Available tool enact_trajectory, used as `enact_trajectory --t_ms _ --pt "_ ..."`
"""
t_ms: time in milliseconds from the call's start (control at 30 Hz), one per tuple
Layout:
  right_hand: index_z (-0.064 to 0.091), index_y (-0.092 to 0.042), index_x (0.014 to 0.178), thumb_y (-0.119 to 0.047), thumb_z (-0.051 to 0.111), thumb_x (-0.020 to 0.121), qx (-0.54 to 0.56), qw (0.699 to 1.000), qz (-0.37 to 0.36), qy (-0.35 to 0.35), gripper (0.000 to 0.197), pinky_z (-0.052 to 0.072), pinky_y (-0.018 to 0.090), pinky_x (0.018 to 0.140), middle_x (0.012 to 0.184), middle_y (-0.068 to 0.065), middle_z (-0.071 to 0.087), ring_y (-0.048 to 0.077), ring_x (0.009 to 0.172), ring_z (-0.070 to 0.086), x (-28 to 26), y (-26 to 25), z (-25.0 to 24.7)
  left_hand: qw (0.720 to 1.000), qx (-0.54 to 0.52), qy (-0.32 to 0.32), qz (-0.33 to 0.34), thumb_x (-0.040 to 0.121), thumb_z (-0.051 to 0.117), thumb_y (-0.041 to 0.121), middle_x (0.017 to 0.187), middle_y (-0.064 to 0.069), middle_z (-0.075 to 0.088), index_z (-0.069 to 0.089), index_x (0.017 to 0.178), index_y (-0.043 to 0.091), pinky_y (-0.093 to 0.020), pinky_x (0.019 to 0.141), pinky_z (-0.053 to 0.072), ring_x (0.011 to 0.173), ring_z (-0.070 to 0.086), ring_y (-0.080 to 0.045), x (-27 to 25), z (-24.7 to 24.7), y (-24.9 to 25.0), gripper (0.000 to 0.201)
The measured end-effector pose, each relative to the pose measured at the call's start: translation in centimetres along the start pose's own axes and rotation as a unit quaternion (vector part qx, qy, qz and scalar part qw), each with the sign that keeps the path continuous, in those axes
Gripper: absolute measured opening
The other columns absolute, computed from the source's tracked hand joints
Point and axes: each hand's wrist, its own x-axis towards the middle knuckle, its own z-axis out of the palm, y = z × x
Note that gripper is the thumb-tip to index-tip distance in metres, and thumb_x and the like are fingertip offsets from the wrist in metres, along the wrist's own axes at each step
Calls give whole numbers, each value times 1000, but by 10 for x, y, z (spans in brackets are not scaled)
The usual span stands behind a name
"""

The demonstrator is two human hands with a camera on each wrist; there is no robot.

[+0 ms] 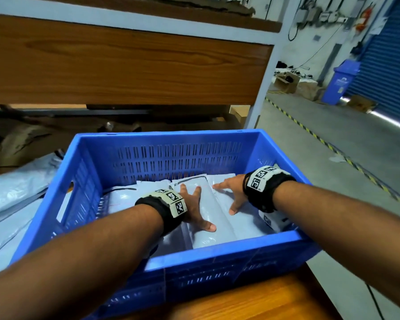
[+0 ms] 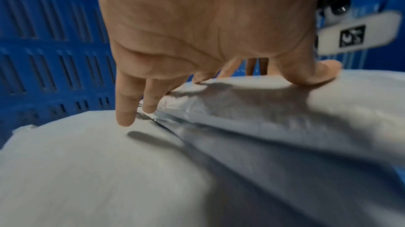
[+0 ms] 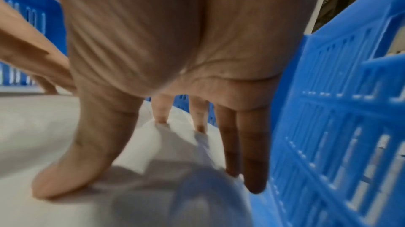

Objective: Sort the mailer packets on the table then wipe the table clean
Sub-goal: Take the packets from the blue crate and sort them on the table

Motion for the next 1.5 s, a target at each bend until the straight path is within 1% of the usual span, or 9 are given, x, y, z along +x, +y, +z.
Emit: enact_trajectory --t_ms 167,400,567,667,1000,1267,1367,1400,1500 --pt "23 -30 152 -51 69 81 46 998 -4 49 87 29 34 109 154 6 33 28 139 35 4 -1 -23 1000 -22 -8 -21 54 71 78 154 -24 -20 -23 149 19 -51 118 11 145 1 -41 -4 -5 -18 146" --pt "15 -29 154 -50 65 85 107 994 -20 11 88 25 30 110 157 2 27 24 141 31 20 -14 -17 999 27 -21 -23 50 75 76 156 -24 16 -22 149 15 -50 115 21 143 21 -40 4 5 -13 151" --pt "11 -37 152 -57 71 77 105 993 -26 37 99 25 34 111 156 5 27 27 141 30 9 -4 -21 999 -6 -38 -7 53 77 72 157 -24 -7 -23 149 18 -50 118 14 147 6 -36 -10 -7 -19 148" --pt "10 -37 153 -55 76 73 84 996 -23 10 105 26 29 110 156 3 28 24 141 31 -2 7 -9 999 3 -43 2 53 76 73 155 -24 -16 -27 147 26 -49 118 15 145 11 -38 -17 1 -15 147" --pt "3 -35 153 -51 78 73 96 995 -28 7 111 25 29 111 157 8 22 26 142 27 -18 11 7 999 28 -31 0 57 77 70 155 -29 -11 -27 147 25 -48 116 20 144 16 -40 -29 -6 -7 144" --pt "5 -34 153 -50 75 76 110 993 -23 21 106 34 31 105 150 10 38 30 136 38 -17 -9 8 999 -1 -29 20 64 70 72 158 -16 18 -25 147 13 -39 118 20 145 21 -29 -25 2 -9 139" --pt "7 -32 154 -39 77 78 129 991 -28 32 103 47 15 72 152 3 34 25 133 41 -25 -8 2 1000 -8 -3 20 65 71 70 159 -18 9 -19 150 15 -38 119 17 146 16 -29 -32 -6 -16 136" --pt "7 -32 154 -35 77 79 139 989 -27 34 103 45 12 69 153 3 33 25 132 43 -29 -7 -2 1000 -1 9 17 65 71 69 159 -18 8 -16 151 16 -38 118 17 146 16 -29 -36 -9 -18 134" --pt "9 -30 154 -37 75 81 132 989 -21 70 98 41 25 92 155 2 30 24 135 40 -41 -8 -22 998 34 46 11 67 68 72 152 -16 32 13 152 11 -39 113 31 138 35 -28 -46 -25 -26 119"
